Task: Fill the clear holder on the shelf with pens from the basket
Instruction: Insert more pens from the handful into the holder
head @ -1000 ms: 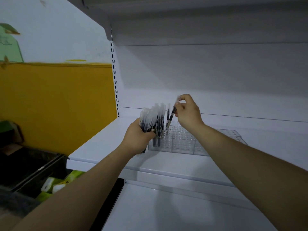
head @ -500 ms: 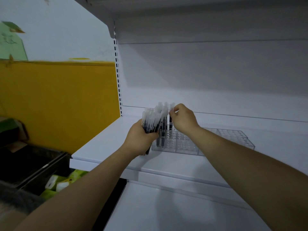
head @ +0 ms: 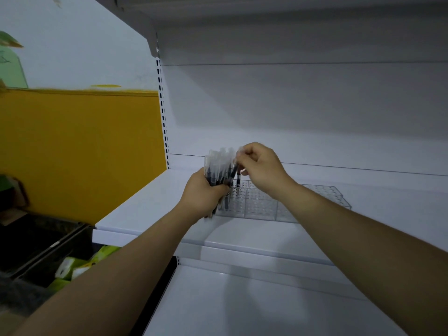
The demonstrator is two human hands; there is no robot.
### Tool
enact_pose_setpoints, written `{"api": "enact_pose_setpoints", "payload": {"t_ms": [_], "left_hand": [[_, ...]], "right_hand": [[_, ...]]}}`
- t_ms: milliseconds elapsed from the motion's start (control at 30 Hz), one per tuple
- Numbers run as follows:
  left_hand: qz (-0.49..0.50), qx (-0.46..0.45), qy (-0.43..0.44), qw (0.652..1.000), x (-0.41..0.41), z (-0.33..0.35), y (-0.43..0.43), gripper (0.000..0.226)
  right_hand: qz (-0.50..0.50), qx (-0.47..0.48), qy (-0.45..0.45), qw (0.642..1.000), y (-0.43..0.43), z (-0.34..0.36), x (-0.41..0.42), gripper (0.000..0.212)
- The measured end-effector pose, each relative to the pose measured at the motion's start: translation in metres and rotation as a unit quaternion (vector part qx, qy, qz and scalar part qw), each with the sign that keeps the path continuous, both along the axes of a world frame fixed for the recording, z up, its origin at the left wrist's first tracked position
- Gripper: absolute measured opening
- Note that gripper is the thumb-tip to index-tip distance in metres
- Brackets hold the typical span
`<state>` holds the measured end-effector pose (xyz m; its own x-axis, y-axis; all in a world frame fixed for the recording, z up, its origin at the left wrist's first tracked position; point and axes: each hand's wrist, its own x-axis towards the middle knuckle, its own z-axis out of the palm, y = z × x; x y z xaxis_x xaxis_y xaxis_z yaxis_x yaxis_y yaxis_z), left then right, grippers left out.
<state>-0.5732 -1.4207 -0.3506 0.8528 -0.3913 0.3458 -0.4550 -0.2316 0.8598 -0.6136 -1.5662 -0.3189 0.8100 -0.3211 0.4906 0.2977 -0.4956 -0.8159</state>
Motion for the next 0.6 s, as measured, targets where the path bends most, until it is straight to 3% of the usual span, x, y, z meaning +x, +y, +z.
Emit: {"api": "enact_pose_setpoints", "payload": {"t_ms": [100,167,600], "left_hand": [[0.003,0.006,0.010,1.000,0.003,-0.003,0.004,0.014],[0.005,0.007,0.021,1.000,0.005,-0.005,0.008,0.015],[0.000,0.019,0.005,1.000,0.009,-0.002,0.015,0.015]], "right_hand": [[-0.038,0.095,-0.060,0.993,-0.008,0.012,0.002,0.009],[-0.076,0.099,-0.092,0.988,-0.016,0.016,0.005,0.005],[-0.080,-0.096,0.034,0.992,-0.013,-0.018,0.033,0.011]]}}
